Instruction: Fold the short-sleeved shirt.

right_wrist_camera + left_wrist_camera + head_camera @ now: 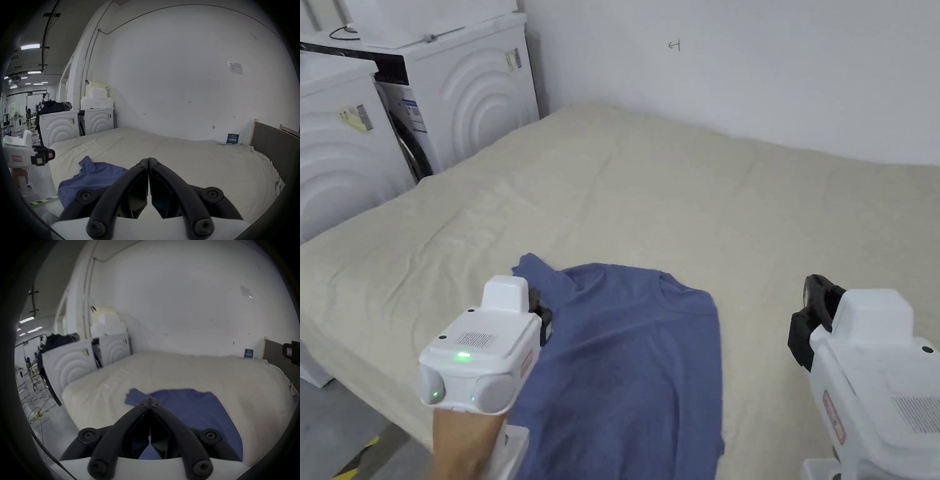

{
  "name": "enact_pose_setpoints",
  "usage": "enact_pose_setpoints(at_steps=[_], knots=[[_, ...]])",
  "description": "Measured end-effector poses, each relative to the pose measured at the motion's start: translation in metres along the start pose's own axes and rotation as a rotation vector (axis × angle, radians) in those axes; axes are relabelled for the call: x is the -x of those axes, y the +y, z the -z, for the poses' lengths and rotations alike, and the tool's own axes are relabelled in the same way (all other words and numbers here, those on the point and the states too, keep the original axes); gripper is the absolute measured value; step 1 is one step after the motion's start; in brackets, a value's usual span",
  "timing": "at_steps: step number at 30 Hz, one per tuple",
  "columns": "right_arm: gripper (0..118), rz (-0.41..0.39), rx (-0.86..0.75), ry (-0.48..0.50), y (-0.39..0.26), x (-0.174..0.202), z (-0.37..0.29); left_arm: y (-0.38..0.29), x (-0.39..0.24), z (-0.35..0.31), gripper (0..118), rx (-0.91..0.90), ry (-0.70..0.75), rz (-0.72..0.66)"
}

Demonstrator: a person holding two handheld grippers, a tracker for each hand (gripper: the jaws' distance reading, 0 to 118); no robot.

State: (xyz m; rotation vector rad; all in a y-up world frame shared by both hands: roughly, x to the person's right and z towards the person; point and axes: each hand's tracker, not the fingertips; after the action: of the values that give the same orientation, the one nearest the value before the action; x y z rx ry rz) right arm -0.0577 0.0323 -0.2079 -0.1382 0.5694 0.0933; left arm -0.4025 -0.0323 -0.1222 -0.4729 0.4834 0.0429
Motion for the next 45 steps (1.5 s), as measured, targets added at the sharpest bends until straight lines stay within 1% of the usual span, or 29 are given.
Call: enact_pose_setpoints(at_steps=[1, 2, 3, 4, 5, 6, 8, 9, 10, 13, 15, 19, 20, 22, 23, 25, 28, 29, 33, 39, 45], knots=[[0, -0.001, 0.002, -0.008, -0.001, -0.003, 0.0, 0.002, -0.005, 0.008, 2, 0.031, -0.016, -0.011], [0, 0.0, 0.004, -0.017, -0.002, -0.008, 0.001, 0.003, -0.01, 0.023, 7, 0.116, -0.043, -0.02], [0, 0.002, 0.006, -0.024, -0.004, -0.013, 0.003, 0.003, -0.013, 0.035, 12, 0.195, -0.05, -0.029], [0, 0.006, 0.009, -0.034, -0.005, -0.017, 0.003, 0.002, -0.016, 0.05, 22, 0.258, -0.067, -0.049], [0, 0.009, 0.012, -0.042, -0.006, -0.021, 0.003, 0.0, -0.018, 0.063, 43, 0.349, -0.079, -0.067], [0, 0.011, 0.017, -0.047, -0.007, -0.025, 0.003, -0.003, -0.02, 0.074, 60, 0.399, -0.092, -0.082], [0, 0.009, 0.023, -0.061, -0.007, -0.03, 0.002, -0.013, -0.025, 0.093, 87, 0.479, -0.087, -0.108], [0, 0.006, 0.024, -0.069, -0.008, -0.033, 0.001, -0.017, -0.027, 0.098, 96, 0.498, -0.084, -0.11], [0, 0.004, 0.025, -0.077, -0.009, -0.036, 0.0, -0.023, -0.029, 0.104, 100, 0.501, -0.079, -0.114], [0, 0.005, 0.036, -0.095, -0.013, -0.046, 0.001, -0.039, -0.035, 0.122, 100, 0.519, -0.077, -0.086], [0, 0.009, 0.045, -0.11, -0.017, -0.052, 0.0, -0.045, -0.043, 0.13, 100, 0.56, -0.078, -0.035], [0, 0.017, 0.06, -0.132, -0.022, -0.06, -0.004, -0.059, -0.06, 0.142, 99, 0.643, -0.056, 0.03], [0, 0.018, 0.065, -0.137, -0.023, -0.063, -0.006, -0.063, -0.062, 0.145, 96, 0.667, -0.056, 0.027], [0, 0.017, 0.072, -0.146, -0.024, -0.067, -0.008, -0.063, -0.063, 0.138, 84, 0.634, -0.081, -0.025], [0, 0.015, 0.073, -0.152, -0.026, -0.071, -0.01, -0.061, -0.064, 0.135, 77, 0.63, -0.067, -0.026], [0, 0.017, 0.076, -0.161, -0.026, -0.076, -0.012, -0.058, -0.066, 0.133, 60, 0.634, -0.095, -0.018], [0, 0.027, 0.075, -0.173, -0.024, -0.082, -0.018, -0.054, -0.068, 0.13, 4, 0.605, -0.098, 0.031], [0, 0.029, 0.072, -0.177, -0.024, -0.083, -0.02, -0.055, -0.066, 0.125, 0, 0.587, -0.119, 0.018], [0, 0.039, 0.064, -0.193, -0.018, -0.087, -0.031, -0.049, -0.058, 0.103, 0, 0.481, -0.144, -0.046], [0, 0.049, 0.044, -0.221, -0.014, -0.1, -0.05, -0.012, -0.045, 0.071, 0, 0.37, -0.239, -0.148], [0, 0.056, 0.028, -0.27, -0.012, -0.119, -0.073, 0.043, -0.088, 0.045, 0, 0.25, -0.357, -0.092]])
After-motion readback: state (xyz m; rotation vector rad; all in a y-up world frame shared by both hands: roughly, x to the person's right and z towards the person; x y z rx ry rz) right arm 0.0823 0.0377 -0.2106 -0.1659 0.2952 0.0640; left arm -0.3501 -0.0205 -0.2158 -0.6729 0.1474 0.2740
